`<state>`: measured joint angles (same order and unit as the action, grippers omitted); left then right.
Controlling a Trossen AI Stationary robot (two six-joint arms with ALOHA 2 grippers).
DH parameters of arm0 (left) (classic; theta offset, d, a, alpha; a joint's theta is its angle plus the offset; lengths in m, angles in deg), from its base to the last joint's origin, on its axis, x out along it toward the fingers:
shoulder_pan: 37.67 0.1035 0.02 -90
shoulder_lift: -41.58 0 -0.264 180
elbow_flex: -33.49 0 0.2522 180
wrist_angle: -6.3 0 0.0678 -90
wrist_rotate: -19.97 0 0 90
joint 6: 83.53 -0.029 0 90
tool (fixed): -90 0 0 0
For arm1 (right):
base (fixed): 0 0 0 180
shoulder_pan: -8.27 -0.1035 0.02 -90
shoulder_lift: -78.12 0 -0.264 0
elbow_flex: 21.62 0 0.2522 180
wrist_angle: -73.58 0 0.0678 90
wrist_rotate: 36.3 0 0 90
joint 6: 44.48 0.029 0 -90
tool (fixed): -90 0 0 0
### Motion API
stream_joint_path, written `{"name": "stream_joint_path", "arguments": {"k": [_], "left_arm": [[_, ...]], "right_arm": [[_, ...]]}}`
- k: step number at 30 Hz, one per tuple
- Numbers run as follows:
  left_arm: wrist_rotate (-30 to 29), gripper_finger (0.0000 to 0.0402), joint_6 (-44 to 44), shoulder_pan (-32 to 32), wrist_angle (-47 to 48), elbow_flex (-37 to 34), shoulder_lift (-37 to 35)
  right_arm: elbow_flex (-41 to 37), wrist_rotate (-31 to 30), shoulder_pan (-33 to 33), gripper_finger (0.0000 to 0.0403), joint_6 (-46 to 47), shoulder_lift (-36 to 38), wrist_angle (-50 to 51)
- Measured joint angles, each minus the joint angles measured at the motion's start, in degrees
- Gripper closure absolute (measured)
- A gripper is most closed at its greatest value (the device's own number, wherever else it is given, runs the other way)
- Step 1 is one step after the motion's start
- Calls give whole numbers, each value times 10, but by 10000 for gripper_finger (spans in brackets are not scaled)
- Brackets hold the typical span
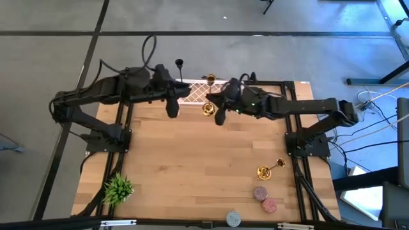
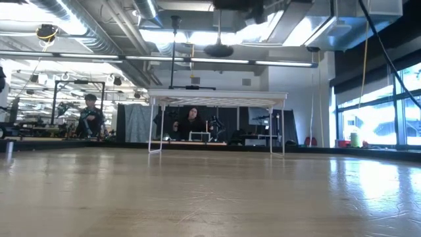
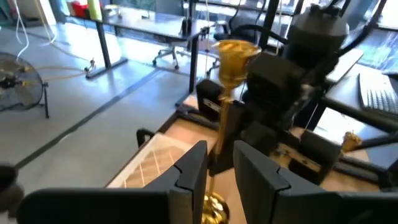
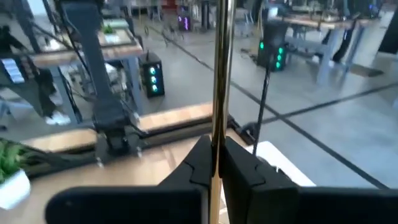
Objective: Pick & Place candle stick holders
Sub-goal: Put the left gold candle holder on the shelf
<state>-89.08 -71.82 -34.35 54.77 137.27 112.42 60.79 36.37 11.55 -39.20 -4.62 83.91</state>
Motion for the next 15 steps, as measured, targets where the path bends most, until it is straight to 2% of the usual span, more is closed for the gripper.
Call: {"name": "stream_joint_path", "arguments": {"k": [8, 15], "left_arm": [[-115, 329, 68, -85, 111, 0, 1], [-262, 355, 136, -171, 164, -5, -3]], "right_arm": [[96, -13, 15, 387, -22, -67, 41], [180, -41, 32, 387, -47, -123, 102]]}}
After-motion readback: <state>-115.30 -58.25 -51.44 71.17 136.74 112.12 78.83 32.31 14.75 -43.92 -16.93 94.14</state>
